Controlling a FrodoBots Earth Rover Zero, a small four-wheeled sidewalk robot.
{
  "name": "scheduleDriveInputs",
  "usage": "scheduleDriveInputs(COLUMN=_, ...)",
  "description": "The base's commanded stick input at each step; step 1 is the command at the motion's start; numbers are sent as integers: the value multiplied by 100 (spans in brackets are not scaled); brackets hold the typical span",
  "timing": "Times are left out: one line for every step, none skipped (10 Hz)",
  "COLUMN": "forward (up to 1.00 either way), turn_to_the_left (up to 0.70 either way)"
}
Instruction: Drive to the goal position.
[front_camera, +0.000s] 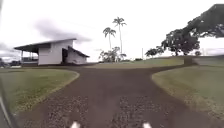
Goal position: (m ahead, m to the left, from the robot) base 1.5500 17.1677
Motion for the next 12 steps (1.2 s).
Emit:
scheduleDriveInputs(forward=85, turn_to_the_left=0)
scheduleDriveInputs(forward=85, turn_to_the_left=2)
scheduleDriveInputs(forward=85, turn_to_the_left=15)
scheduleDriveInputs(forward=85, turn_to_the_left=25)
scheduleDriveInputs(forward=85, turn_to_the_left=6)
scheduleDriveInputs(forward=85, turn_to_the_left=0)
scheduleDriveInputs(forward=85, turn_to_the_left=0)
scheduleDriveInputs(forward=85, turn_to_the_left=0)
scheduleDriveInputs(forward=85, turn_to_the_left=0)
scheduleDriveInputs(forward=85, turn_to_the_left=0)
scheduleDriveInputs(forward=85, turn_to_the_left=0)
scheduleDriveInputs(forward=85, turn_to_the_left=0)
